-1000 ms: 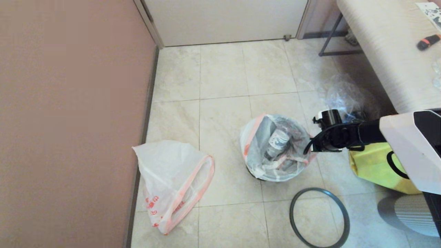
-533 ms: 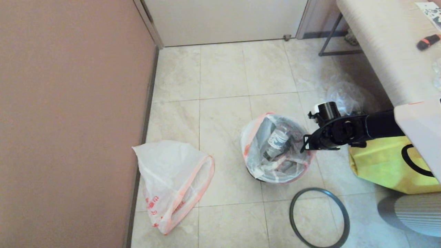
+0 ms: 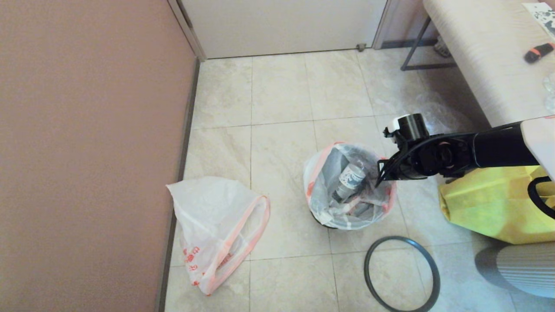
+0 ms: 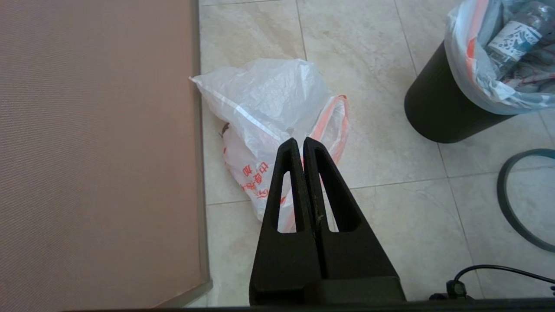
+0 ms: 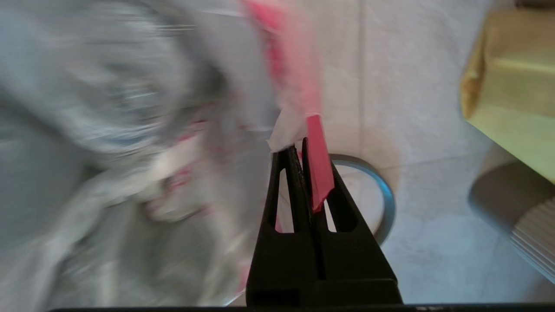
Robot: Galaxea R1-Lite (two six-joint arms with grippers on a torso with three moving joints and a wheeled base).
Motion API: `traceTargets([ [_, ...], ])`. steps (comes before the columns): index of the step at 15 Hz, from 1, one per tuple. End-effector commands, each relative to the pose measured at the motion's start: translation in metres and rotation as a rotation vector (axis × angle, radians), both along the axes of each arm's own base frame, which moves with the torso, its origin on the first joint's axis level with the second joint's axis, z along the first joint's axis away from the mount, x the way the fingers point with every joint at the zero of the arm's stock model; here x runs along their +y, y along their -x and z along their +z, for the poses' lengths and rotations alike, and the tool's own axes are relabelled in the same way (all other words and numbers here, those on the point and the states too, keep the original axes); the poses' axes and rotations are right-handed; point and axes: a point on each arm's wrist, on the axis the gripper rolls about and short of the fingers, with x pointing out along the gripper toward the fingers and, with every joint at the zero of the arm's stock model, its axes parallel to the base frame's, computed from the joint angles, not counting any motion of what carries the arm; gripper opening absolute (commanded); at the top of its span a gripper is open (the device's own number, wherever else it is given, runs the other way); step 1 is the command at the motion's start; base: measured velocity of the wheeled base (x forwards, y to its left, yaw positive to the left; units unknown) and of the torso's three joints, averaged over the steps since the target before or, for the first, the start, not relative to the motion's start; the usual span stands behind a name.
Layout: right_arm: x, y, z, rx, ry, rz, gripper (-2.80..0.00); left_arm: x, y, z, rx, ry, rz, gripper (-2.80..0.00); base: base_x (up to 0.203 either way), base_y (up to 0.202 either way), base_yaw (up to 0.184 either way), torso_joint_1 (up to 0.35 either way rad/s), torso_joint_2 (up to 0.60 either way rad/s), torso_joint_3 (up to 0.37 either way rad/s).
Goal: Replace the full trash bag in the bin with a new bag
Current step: Place the trash bag on the floor
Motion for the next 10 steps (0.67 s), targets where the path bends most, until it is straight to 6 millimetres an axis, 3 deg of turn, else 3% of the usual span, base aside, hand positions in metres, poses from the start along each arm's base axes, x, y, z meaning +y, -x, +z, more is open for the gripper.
traceTargets([
  [1,0.012,0.008,0.010,-0.020,-0.003,0.030,-2.80,0.000,-0.001,-0.004,0.013,0.000,0.000,-2.80,0.000,0.000,0.000,0.000,0.00,0.000],
  [6,0.050,0.017,0.005,-0.015,0.009,0.111,-2.80,0.000,-0.001,-0.004,0.013,0.000,0.000,-2.80,0.000,0.000,0.000,0.000,0.00,0.000],
  [10,0.068,0.011,-0.005,-0.012,0.004,0.148,-2.80,0.000,-0.001,-0.004,0.013,0.000,0.000,-2.80,0.000,0.000,0.000,0.000,0.00,0.000],
])
